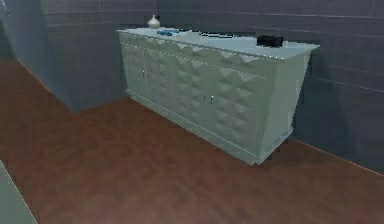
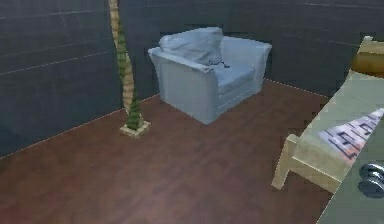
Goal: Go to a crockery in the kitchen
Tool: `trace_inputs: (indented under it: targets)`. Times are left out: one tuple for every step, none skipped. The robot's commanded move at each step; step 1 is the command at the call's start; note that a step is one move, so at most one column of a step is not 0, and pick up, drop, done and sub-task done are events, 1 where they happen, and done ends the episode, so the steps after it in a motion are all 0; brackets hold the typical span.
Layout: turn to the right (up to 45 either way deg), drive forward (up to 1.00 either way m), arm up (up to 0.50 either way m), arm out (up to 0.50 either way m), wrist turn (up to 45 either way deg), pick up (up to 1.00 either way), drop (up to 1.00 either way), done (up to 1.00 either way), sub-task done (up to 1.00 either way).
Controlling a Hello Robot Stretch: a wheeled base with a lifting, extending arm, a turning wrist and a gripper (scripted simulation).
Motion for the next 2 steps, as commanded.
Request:
trace_inputs:
  targets:
    - [0.0, 0.80, 0.00, 0.00, 0.0, 0.00, 0.00, 0.00, 0.00]
    - [-39.0, 0.00, 0.00, 0.00, 0.0, 0.00, 0.00, 0.00, 0.00]
